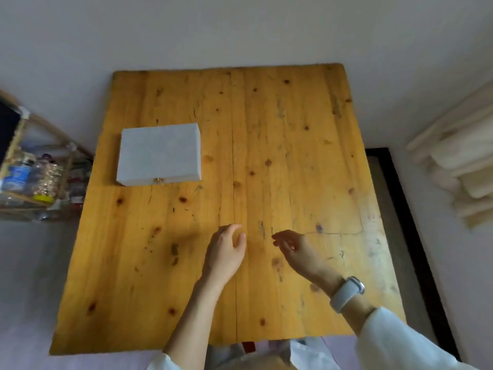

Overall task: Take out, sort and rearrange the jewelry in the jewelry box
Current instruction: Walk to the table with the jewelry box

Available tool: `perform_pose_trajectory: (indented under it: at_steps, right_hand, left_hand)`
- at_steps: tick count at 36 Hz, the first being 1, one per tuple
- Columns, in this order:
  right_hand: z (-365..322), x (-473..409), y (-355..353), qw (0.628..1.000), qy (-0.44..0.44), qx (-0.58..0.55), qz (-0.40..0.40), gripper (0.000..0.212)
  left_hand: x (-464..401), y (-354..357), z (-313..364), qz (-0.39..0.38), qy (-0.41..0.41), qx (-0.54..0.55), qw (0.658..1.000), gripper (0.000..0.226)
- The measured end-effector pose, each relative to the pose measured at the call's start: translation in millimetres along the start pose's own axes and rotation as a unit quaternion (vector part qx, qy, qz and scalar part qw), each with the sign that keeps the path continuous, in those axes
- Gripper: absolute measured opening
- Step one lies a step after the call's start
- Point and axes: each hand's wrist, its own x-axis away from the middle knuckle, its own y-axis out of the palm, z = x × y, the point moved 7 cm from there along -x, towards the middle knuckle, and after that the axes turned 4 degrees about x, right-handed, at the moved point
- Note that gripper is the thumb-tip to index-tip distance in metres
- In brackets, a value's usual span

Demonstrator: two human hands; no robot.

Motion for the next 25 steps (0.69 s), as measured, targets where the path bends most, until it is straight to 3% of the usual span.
perform_pose_trajectory:
  at_steps: [5,16,25]
  right_hand:
    - [39,-33,-19,0.998,-0.034,0.045,0.022,0.028]
    - [68,-68,-5,0.981,-0.158,-0.001,0.114,0.024]
    - [62,-47,10,0.963,-0.233,0.014,0.138,0.024]
  left_hand:
    - [-20,47,4,0.051,-0.014,-0.007,0.999,0.034]
    - [-52,75,-13,0.196,0.1,-0.081,0.972,0.031]
    - [-29,71,-27,0.234,0.149,-0.087,0.957,0.033]
